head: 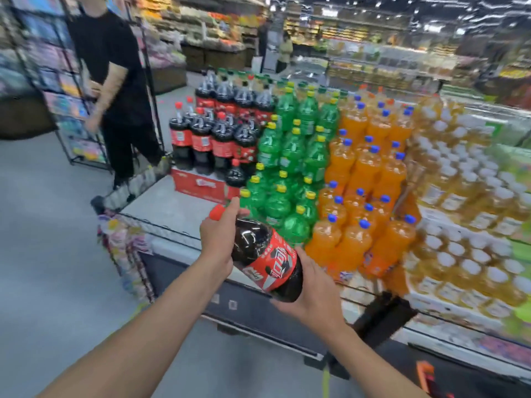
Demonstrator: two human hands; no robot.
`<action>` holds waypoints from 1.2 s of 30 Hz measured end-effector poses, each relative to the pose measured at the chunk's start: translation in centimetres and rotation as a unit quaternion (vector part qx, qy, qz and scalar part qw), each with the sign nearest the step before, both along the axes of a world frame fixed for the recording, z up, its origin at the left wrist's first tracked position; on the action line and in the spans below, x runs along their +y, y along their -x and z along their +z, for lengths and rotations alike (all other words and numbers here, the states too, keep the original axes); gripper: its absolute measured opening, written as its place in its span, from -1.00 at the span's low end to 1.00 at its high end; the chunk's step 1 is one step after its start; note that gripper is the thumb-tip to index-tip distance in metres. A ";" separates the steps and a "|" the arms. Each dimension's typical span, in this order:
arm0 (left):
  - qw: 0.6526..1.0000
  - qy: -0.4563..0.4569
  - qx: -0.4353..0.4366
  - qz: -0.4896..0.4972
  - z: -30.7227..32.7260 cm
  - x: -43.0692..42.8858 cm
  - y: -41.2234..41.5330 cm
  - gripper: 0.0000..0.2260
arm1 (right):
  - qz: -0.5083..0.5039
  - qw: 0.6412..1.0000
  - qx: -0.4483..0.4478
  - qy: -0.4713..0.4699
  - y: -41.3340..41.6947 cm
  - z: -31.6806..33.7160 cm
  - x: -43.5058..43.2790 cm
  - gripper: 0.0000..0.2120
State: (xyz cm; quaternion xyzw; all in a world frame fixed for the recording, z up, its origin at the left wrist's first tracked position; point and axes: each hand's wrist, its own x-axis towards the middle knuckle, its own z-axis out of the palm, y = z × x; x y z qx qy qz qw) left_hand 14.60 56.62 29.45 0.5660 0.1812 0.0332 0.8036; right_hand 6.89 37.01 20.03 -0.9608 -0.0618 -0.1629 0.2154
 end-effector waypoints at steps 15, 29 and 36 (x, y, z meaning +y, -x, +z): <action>0.998 0.025 0.001 0.059 2.3 17.3 -7.0 -0.72 | 0.074 0.997 0.010 -0.028 -11.1 1.4 16.6 0.13; 0.998 -0.024 0.014 0.062 2.3 23.2 -25.8 -0.67 | 0.101 0.991 0.055 -0.073 -30.4 0.1 22.8 0.18; 0.997 -0.064 0.024 0.037 1.1 25.5 -33.9 -0.64 | 0.080 0.990 0.076 -0.089 -37.3 -0.3 25.5 0.18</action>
